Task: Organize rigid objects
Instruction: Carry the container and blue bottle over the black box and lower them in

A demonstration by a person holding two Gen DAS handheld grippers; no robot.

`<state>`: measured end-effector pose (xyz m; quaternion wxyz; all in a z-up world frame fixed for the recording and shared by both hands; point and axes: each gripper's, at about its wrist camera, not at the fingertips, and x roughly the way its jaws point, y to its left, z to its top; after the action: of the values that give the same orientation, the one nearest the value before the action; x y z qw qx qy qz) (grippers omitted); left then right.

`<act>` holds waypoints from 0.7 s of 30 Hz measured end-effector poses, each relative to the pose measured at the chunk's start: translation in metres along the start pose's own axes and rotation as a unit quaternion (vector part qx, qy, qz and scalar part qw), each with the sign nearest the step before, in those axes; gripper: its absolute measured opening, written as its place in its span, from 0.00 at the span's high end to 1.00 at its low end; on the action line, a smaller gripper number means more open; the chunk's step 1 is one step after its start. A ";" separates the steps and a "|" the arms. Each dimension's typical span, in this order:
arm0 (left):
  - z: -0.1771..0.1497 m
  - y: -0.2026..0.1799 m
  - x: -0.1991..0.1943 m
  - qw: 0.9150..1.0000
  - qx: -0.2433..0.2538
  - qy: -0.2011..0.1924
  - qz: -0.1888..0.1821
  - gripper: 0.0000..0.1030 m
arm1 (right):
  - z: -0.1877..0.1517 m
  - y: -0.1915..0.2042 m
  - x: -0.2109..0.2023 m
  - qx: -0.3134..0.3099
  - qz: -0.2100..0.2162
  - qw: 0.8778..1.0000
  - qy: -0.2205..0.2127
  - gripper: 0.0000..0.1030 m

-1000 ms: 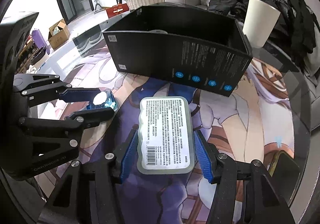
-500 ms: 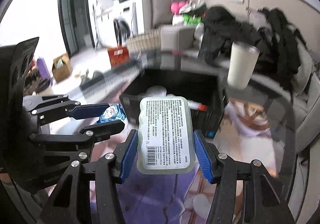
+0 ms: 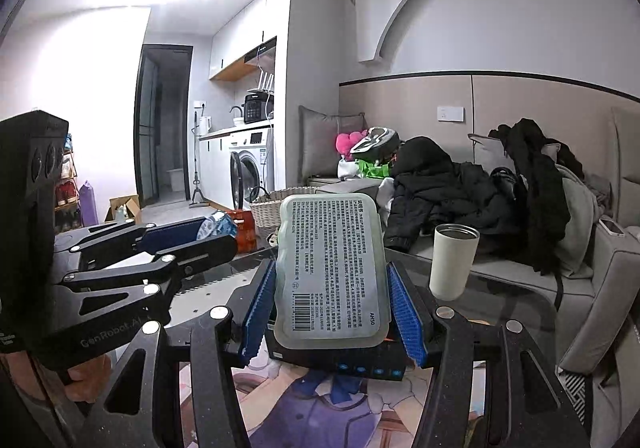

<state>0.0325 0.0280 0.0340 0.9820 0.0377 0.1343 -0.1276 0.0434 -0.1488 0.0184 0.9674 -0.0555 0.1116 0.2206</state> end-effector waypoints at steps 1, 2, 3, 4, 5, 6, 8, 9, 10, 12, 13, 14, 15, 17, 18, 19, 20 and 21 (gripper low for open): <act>0.000 0.001 0.001 1.000 -0.001 0.003 0.000 0.71 | 0.000 0.001 -0.001 0.001 -0.001 1.000 0.000 0.45; 0.000 0.002 0.003 1.000 -0.002 0.006 0.000 0.71 | 0.001 0.001 -0.002 0.002 0.000 1.000 0.002 0.45; 0.001 0.002 0.004 1.000 -0.005 0.007 0.001 0.71 | 0.000 0.000 -0.002 0.004 0.000 1.000 0.003 0.45; 0.001 0.004 0.005 1.000 -0.007 0.009 0.001 0.71 | 0.001 -0.001 -0.002 0.006 -0.001 1.000 0.004 0.45; 0.002 0.003 0.006 1.000 -0.008 0.010 0.002 0.71 | 0.001 -0.001 -0.002 0.006 -0.001 1.000 0.004 0.45; 0.003 0.003 0.007 1.000 -0.009 0.010 0.003 0.71 | 0.001 0.000 -0.002 0.006 -0.001 1.000 0.004 0.45; 0.005 0.005 0.010 1.000 -0.010 0.009 0.005 0.71 | 0.001 -0.001 0.000 0.007 -0.001 1.000 0.005 0.45; 0.006 0.006 0.013 1.000 -0.011 0.008 0.007 0.71 | 0.001 -0.002 0.002 0.008 -0.001 1.000 0.006 0.45; 0.009 0.007 0.017 1.000 -0.012 0.008 0.007 0.71 | 0.003 -0.003 0.005 0.010 0.000 1.000 0.007 0.45; 0.011 0.005 0.021 1.000 -0.014 0.007 0.009 0.71 | 0.004 -0.004 0.009 0.016 0.000 1.000 0.009 0.45; 0.013 0.007 0.025 1.000 -0.017 0.007 0.010 0.71 | 0.006 -0.005 0.013 0.020 0.000 1.000 0.010 0.45; 0.015 0.007 0.029 1.000 -0.020 0.007 0.010 0.71 | 0.008 -0.007 0.017 0.023 -0.001 1.000 0.011 0.45; 0.016 0.008 0.034 1.000 -0.023 0.007 0.011 0.71 | 0.009 -0.009 0.021 0.025 -0.001 1.000 0.011 0.45; 0.021 0.011 0.045 0.999 -0.029 0.007 0.012 0.71 | 0.012 -0.008 0.031 0.025 -0.002 1.000 0.014 0.45; 0.023 0.014 0.050 0.999 -0.033 0.006 0.014 0.71 | 0.013 -0.011 0.035 0.027 -0.002 1.000 0.013 0.45; 0.024 0.016 0.056 0.999 -0.039 0.006 0.015 0.71 | 0.014 -0.012 0.041 0.028 -0.005 1.000 0.013 0.45; 0.026 0.018 0.063 0.999 -0.043 0.009 0.014 0.71 | 0.016 -0.013 0.045 0.030 -0.007 0.999 0.012 0.45; 0.028 0.020 0.070 0.999 -0.048 0.011 0.016 0.71 | 0.019 -0.015 0.052 0.033 -0.009 0.999 0.010 0.45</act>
<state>0.1098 0.0274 0.0425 0.9830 -0.0058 0.1506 -0.1048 0.0991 -0.1378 0.0251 0.9693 -0.0272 0.1282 0.2080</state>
